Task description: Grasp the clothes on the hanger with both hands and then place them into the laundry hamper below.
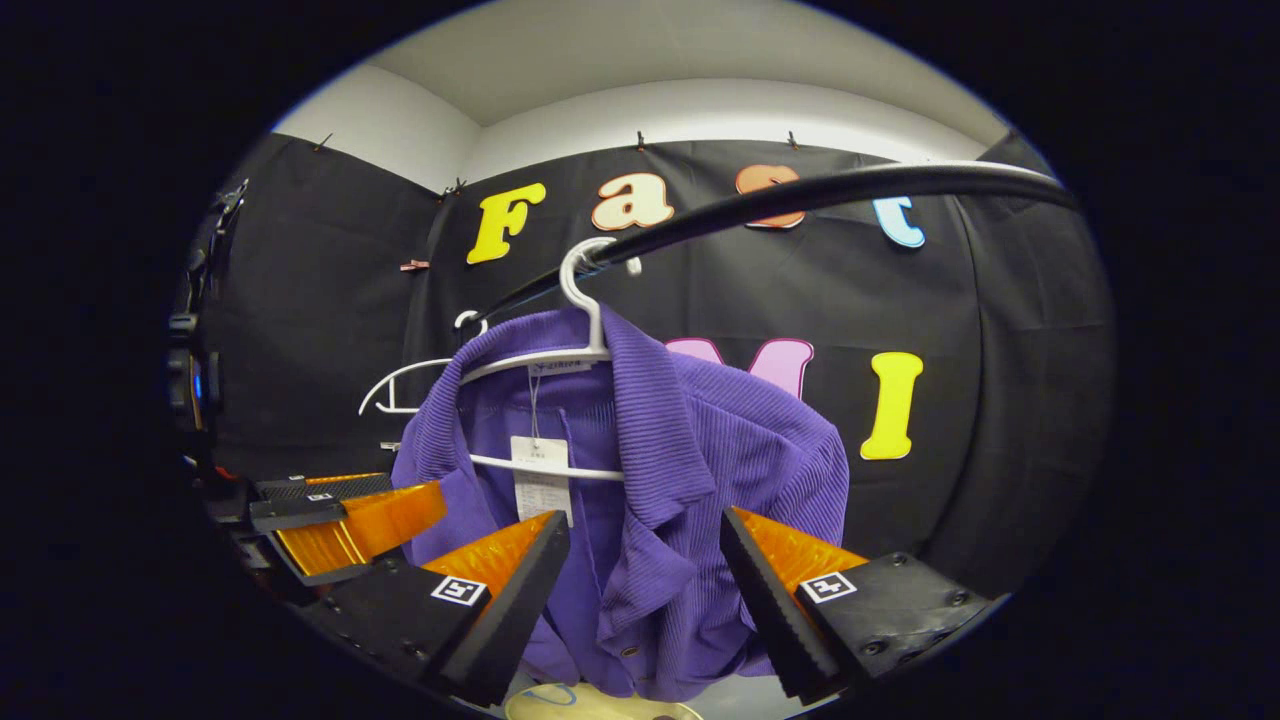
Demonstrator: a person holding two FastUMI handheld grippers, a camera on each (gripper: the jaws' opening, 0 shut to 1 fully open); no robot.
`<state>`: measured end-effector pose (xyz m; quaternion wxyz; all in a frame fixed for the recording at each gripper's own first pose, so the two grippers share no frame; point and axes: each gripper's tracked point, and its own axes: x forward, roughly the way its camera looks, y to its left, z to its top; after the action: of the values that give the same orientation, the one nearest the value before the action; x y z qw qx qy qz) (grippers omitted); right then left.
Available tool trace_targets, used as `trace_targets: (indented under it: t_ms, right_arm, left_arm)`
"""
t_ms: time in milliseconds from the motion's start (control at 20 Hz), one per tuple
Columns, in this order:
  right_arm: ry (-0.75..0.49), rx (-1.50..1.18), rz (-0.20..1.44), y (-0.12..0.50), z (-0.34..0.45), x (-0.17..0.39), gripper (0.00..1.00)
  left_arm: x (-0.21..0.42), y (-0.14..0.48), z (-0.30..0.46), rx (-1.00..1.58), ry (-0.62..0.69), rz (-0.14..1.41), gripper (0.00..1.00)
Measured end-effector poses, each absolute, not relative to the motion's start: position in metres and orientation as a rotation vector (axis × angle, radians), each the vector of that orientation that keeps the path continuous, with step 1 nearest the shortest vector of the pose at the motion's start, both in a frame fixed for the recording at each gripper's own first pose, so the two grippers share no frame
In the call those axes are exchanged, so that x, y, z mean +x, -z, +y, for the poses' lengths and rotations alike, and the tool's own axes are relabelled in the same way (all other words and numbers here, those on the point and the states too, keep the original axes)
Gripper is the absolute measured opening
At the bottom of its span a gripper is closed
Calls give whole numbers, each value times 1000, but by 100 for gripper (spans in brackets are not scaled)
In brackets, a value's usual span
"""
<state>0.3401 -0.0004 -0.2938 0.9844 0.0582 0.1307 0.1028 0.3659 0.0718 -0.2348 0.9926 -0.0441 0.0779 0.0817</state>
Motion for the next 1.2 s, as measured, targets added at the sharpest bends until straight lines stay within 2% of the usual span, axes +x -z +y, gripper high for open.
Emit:
trace_targets:
  t_ms: [400,600,650,700,750,800,900,1000,1050,1100,1200]
  right_arm:
    - [-239,155,303,316,6,363,98]
    - [-245,177,331,329,10,374,98]
    - [-242,175,333,332,10,379,98]
    - [-239,177,331,332,9,382,96]
    - [-246,187,328,332,11,385,95]
    - [-258,195,331,333,13,385,82]
    - [-282,179,330,339,17,392,65]
    - [-285,141,329,346,13,398,59]
    - [-262,153,315,347,2,406,34]
    - [-287,191,327,350,5,411,10]
    - [-321,268,340,349,6,411,10]
  left_arm:
    - [407,250,67,-54,-245,135,90]
    - [418,247,85,-23,-356,86,84]
    - [422,249,86,-33,-366,96,72]
    - [425,251,87,-41,-366,107,68]
    - [425,253,88,-51,-365,123,59]
    - [425,256,90,-64,-364,143,56]
    - [424,260,88,-92,-355,176,49]
    - [420,259,90,-86,-354,185,38]
    - [421,257,93,-76,-361,182,24]
    - [419,259,90,-74,-351,188,16]
    - [418,259,89,-66,-341,200,13]
